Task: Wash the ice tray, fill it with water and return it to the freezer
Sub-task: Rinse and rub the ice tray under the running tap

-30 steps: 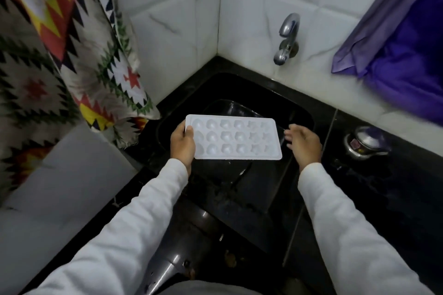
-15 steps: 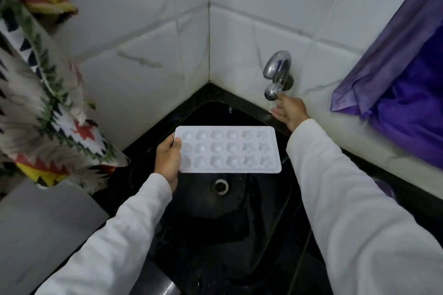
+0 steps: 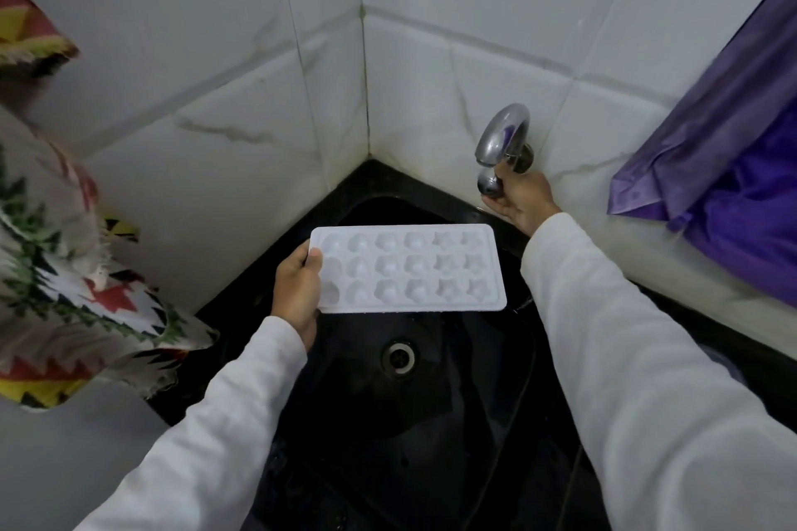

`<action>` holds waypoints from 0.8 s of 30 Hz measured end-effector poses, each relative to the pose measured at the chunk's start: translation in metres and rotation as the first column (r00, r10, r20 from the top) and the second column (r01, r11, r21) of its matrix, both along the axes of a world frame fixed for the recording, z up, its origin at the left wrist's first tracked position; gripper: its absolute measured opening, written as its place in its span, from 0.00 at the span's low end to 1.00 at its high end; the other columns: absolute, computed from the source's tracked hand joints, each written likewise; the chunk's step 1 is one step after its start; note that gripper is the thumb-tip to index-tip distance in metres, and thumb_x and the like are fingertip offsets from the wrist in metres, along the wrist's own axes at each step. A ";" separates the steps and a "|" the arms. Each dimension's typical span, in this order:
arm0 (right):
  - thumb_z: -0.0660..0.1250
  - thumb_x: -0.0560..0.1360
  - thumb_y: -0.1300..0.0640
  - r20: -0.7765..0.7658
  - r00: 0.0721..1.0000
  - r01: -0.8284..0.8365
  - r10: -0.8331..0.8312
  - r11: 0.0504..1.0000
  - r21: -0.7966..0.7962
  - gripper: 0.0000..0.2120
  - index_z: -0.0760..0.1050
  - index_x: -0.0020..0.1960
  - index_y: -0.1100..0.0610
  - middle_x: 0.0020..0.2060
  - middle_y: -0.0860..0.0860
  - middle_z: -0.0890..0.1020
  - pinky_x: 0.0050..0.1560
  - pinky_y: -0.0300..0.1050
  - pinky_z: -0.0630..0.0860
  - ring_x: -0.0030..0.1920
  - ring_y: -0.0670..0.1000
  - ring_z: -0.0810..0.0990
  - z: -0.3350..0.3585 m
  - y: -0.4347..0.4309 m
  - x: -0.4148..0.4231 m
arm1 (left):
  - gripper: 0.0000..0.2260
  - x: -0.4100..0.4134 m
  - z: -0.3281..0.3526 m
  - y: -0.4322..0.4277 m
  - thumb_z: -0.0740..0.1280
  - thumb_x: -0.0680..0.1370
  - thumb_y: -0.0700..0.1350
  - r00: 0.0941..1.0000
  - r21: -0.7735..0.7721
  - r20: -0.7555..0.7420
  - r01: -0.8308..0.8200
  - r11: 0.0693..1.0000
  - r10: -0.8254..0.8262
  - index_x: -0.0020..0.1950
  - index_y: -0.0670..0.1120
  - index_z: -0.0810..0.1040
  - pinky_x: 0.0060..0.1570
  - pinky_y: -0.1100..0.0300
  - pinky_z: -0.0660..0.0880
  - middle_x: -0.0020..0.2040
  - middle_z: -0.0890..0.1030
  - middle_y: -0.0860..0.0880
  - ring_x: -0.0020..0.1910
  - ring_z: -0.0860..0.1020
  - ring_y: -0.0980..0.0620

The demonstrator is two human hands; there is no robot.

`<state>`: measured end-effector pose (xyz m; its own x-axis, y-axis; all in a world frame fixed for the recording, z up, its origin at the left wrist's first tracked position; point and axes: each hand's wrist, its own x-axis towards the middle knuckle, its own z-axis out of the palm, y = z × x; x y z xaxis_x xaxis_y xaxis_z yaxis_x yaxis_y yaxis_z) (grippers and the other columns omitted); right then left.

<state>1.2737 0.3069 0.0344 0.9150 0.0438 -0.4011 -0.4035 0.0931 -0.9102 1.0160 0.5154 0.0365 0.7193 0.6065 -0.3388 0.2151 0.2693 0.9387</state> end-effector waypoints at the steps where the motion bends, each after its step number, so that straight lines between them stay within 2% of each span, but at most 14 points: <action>1: 0.69 0.79 0.55 0.001 1.000 0.001 -0.001 1.000 -0.008 0.13 0.72 0.59 0.60 0.58 0.59 0.80 0.42 0.45 0.83 0.55 0.58 0.82 0.000 0.000 0.001 | 0.12 0.001 0.000 0.000 0.57 0.85 0.43 1.000 0.000 0.000 0.002 1.000 -0.002 0.58 0.46 0.80 0.42 0.57 0.79 0.52 0.84 0.46 0.49 0.83 0.48; 5: 0.70 0.77 0.54 0.014 1.000 0.019 -0.018 0.998 -0.054 0.15 0.73 0.60 0.60 0.58 0.60 0.80 0.35 0.43 0.82 0.54 0.59 0.83 -0.003 0.002 0.005 | 0.13 0.006 -0.002 0.002 0.56 0.85 0.42 1.000 -0.008 -0.003 -0.004 1.000 0.004 0.60 0.44 0.79 0.41 0.56 0.80 0.51 0.84 0.46 0.47 0.83 0.48; 11: 0.74 0.74 0.51 0.046 0.998 0.042 -0.038 0.995 -0.091 0.21 0.75 0.61 0.60 0.58 0.58 0.80 0.37 0.43 0.82 0.53 0.57 0.83 -0.011 0.003 0.011 | 0.13 0.005 -0.006 0.006 0.56 0.84 0.42 1.000 -0.024 -0.006 -0.018 1.000 0.017 0.60 0.43 0.79 0.41 0.56 0.79 0.51 0.84 0.46 0.46 0.83 0.49; 18: 0.75 0.73 0.50 0.051 0.998 0.050 -0.044 0.992 -0.118 0.23 0.74 0.62 0.60 0.58 0.58 0.80 0.35 0.44 0.82 0.52 0.56 0.83 -0.015 0.003 0.017 | 0.13 0.007 -0.009 0.011 0.56 0.84 0.42 1.000 -0.019 -0.002 -0.022 1.000 0.022 0.62 0.42 0.78 0.43 0.55 0.80 0.53 0.84 0.44 0.50 0.83 0.46; 24: 0.76 0.72 0.49 0.055 0.998 0.041 -0.034 0.992 -0.121 0.26 0.74 0.63 0.61 0.59 0.58 0.80 0.35 0.43 0.82 0.52 0.57 0.83 -0.018 0.002 0.019 | 0.13 0.008 -0.011 0.012 0.56 0.85 0.42 0.999 -0.019 -0.005 -0.032 0.999 0.032 0.59 0.43 0.79 0.45 0.54 0.79 0.53 0.83 0.44 0.49 0.82 0.46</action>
<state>1.2930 0.3086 0.0164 0.9349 -0.0376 -0.3528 -0.3533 -0.0059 -0.9355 1.0244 0.5272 0.0252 0.6980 0.6222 -0.3544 0.2109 0.2943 0.9321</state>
